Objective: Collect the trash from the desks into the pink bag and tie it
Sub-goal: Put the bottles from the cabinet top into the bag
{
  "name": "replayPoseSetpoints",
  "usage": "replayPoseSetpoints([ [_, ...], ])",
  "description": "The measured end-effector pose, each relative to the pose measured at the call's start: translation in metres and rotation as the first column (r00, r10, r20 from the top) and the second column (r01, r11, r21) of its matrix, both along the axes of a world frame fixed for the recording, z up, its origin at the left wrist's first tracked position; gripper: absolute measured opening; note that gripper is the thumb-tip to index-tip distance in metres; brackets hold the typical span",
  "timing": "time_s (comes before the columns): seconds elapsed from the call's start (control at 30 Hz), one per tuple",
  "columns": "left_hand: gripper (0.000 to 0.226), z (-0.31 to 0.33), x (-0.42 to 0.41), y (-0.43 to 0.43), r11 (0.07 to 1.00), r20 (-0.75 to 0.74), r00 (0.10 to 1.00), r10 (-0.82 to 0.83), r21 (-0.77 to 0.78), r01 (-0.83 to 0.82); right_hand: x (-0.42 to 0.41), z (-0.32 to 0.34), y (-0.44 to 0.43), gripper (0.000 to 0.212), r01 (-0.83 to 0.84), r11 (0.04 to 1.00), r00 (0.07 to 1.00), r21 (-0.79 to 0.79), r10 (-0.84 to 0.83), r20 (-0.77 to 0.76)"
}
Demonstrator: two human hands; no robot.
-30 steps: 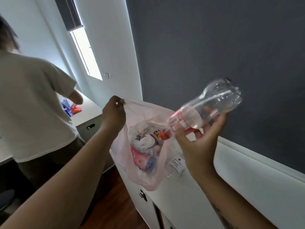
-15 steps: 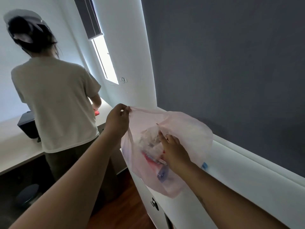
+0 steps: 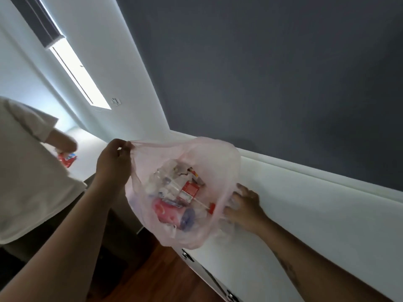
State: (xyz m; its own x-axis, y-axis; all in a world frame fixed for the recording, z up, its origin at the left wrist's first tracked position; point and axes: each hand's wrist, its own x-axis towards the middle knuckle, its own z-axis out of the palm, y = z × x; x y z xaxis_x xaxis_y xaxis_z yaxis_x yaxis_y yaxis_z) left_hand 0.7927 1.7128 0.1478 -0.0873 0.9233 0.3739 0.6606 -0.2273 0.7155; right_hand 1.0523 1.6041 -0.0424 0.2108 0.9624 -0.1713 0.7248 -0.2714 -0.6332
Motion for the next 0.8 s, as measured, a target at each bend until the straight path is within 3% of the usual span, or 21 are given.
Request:
replayPoseSetpoints([
  [0.1, 0.017, -0.003, 0.007, 0.001, 1.0, -0.006, 1.0, -0.002, -0.019, 0.002, -0.01, 0.005, -0.002, 0.085, -0.069, 0.99, 0.998, -0.126, 0.068, -0.018],
  [0.27, 0.019, -0.006, 0.018, -0.001, 0.999, -0.016, 1.0, -0.004, -0.046, 0.003, -0.013, 0.017, -0.018, 0.072, -0.076, 0.985, 0.985, -0.158, 0.049, -0.165],
  [0.33, 0.02, -0.005, 0.025, -0.004, 0.999, -0.009, 1.0, -0.008, -0.049, 0.007, -0.004, 0.016, -0.026, 0.065, 0.038, 0.988, 0.953, -0.15, -0.081, -0.292],
  [0.4, 0.021, -0.005, 0.031, -0.008, 0.999, -0.022, 1.0, -0.016, -0.046, 0.015, 0.011, 0.018, -0.034, 0.056, 0.26, 0.963, 0.892, -0.072, -0.268, -0.363],
  [0.47, 0.022, -0.005, 0.033, -0.011, 0.999, -0.041, 0.999, -0.015, -0.036, 0.013, 0.027, 0.031, -0.041, 0.05, 0.498, 0.861, 0.806, 0.098, -0.419, -0.418],
  [0.53, 0.022, -0.005, 0.032, -0.014, 1.0, -0.04, 0.999, -0.004, -0.03, 0.003, 0.035, 0.055, -0.047, 0.047, 0.651, 0.681, 0.736, 0.336, -0.46, -0.496],
  [0.6, 0.022, -0.005, 0.032, -0.016, 1.0, -0.045, 0.999, 0.012, -0.024, -0.013, 0.029, 0.085, -0.051, 0.047, 0.698, 0.483, 0.711, 0.529, -0.377, -0.594],
  [0.67, 0.021, -0.004, 0.033, -0.019, 1.0, -0.056, 0.998, 0.023, -0.015, -0.024, 0.007, 0.109, -0.042, 0.047, 0.669, 0.356, 0.739, 0.653, -0.227, -0.634],
  [0.7, 0.021, -0.004, 0.033, -0.021, 0.999, -0.058, 0.998, 0.03, -0.015, -0.031, -0.007, 0.117, -0.034, 0.049, 0.635, 0.346, 0.766, 0.69, -0.167, -0.621],
  [0.73, 0.021, -0.003, 0.033, -0.021, 0.999, -0.061, 0.998, 0.033, -0.01, -0.034, -0.02, 0.12, -0.024, 0.055, 0.58, 0.397, 0.803, 0.711, -0.13, -0.582],
  [0.8, 0.021, 0.0, 0.03, -0.021, 0.999, -0.056, 0.998, 0.04, -0.002, -0.041, -0.045, 0.121, 0.0, 0.079, 0.33, 0.695, 0.916, 0.638, -0.074, -0.394],
])
